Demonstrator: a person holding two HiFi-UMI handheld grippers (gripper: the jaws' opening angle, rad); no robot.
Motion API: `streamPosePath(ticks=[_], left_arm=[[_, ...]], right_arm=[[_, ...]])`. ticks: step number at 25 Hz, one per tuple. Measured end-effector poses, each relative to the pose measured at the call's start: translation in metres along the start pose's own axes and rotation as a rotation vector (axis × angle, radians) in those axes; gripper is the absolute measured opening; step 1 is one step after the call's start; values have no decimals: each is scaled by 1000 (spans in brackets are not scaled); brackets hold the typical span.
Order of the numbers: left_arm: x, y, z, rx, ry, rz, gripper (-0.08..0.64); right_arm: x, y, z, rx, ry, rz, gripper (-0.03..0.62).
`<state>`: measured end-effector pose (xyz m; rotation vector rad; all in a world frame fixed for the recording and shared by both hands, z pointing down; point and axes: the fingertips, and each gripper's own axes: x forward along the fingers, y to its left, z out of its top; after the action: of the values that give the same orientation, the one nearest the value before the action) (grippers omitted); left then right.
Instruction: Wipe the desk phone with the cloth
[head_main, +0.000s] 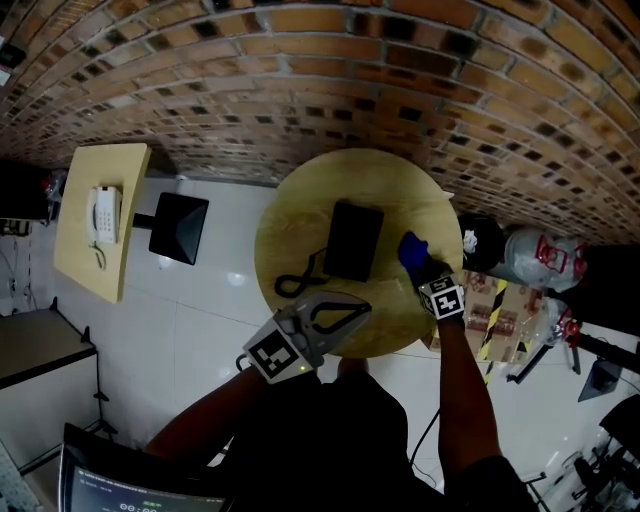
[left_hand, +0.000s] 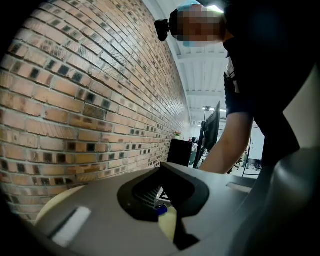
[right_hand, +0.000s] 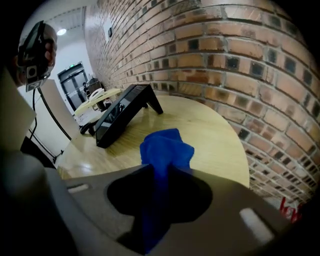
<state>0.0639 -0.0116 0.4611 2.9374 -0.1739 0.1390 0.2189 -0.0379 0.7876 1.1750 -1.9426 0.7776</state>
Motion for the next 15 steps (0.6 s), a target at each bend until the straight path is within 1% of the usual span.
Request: streamPosePath(ticks=[2, 3, 9, 12, 13, 15], left_arm=[[4, 1, -1, -4, 4, 4, 1], [6, 1, -1, -7, 7, 7, 1], [16, -5, 0, 7, 10, 7, 0], [17, -6, 1, -6, 13, 20, 2], [17, -7, 2, -2, 14, 23, 2], [16, -10, 6, 6, 11, 30, 1]], right_arm=[[0, -2, 1, 47, -2, 24, 87], [1, -2, 1, 54, -4, 35, 92], [1, -13, 1, 55, 1, 54, 152], [0, -14, 4, 50, 8, 59, 195], [-3, -12, 7, 54, 1, 63, 212], [-14, -9, 19, 64, -45, 68, 218]])
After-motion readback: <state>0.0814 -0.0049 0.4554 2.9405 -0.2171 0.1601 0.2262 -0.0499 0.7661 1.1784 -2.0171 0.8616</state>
